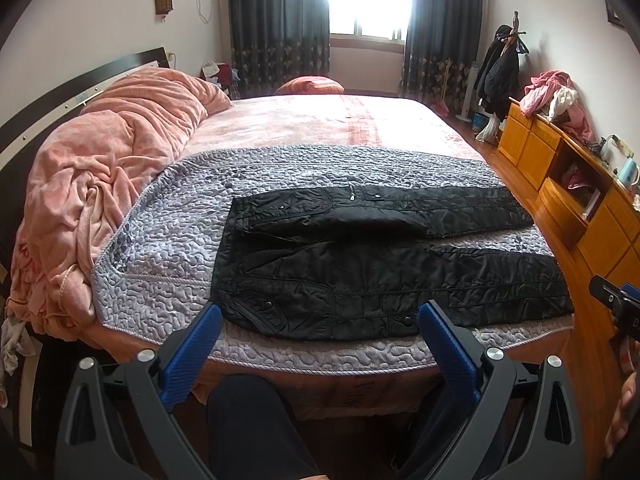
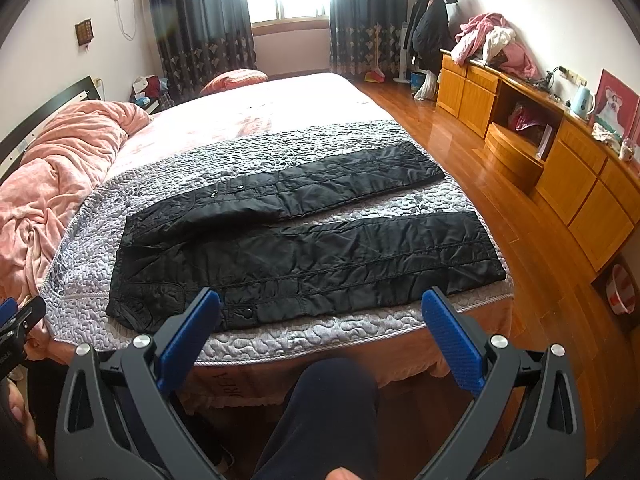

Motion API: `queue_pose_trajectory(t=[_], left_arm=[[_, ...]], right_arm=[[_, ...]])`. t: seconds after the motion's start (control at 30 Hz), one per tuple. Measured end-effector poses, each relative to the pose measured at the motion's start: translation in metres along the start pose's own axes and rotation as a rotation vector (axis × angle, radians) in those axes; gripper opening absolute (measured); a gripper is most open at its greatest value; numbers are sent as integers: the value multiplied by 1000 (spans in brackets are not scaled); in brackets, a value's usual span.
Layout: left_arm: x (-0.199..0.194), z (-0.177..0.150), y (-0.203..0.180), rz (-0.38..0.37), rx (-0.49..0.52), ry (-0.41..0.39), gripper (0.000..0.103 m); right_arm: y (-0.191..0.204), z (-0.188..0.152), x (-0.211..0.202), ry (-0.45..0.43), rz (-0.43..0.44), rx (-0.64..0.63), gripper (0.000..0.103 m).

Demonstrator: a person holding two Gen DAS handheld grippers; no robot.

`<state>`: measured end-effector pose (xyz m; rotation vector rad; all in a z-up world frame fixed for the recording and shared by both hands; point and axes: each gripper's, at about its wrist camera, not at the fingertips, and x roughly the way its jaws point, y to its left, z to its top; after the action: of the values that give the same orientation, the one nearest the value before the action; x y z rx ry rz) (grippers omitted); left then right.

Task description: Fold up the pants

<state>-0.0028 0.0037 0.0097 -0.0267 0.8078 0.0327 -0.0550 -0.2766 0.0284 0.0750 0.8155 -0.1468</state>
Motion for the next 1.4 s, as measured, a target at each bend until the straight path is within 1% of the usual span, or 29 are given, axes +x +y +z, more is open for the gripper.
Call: queue_pose_trajectory(t=[0.87, 0.93, 0.97, 1.0, 1.03, 1.07, 1.1, 1.13, 1.17, 1.2, 1.23, 1.27, 1.3, 1.33, 1.37, 1.4], left_arm=[[1, 1, -7, 0, 9, -7, 99], [4, -2, -8, 6, 18, -33, 99], [9, -4, -7, -3, 30, -50, 99], [15, -6, -7, -15, 36, -41, 99], [27, -8, -6, -35, 43, -13, 99], [40, -11, -3, -57, 46, 26, 97], [56, -15, 3, -82, 42, 78, 92], [76, -19, 14, -110, 22, 131, 75], [92, -23, 27, -133, -10, 175, 64], [102, -26, 37, -152, -39, 197, 44], [121, -32, 61, -204, -114, 223, 29], [132, -37, 80, -227, -167, 228, 29], [145, -41, 102, -242, -227, 220, 29], [154, -44, 114, -238, -255, 226, 29], [168, -47, 132, -237, -291, 256, 33], [187, -51, 156, -269, -361, 304, 51]], right_arm=[[2, 2, 2, 7, 4, -2, 101], [1, 2, 5, -1, 5, -6, 100], [1, 3, 7, -9, 7, -11, 100], [0, 3, 10, -37, 22, -20, 100], [-2, 3, 15, -56, 48, -24, 100], [-7, 2, 24, -56, 85, -15, 100], [-11, 1, 34, -39, 106, -1, 100], [-17, 1, 46, -15, 130, 18, 100], [-25, -1, 63, 24, 171, 43, 100], [-29, -3, 71, 39, 199, 52, 100], [-35, -7, 82, 47, 230, 67, 86], [-40, -10, 92, 57, 235, 78, 69], [-44, -15, 108, 100, 240, 84, 33], [-48, -18, 119, 132, 267, 99, 12], [-56, -24, 134, 169, 307, 141, 10], [-59, -29, 141, 184, 320, 164, 11]])
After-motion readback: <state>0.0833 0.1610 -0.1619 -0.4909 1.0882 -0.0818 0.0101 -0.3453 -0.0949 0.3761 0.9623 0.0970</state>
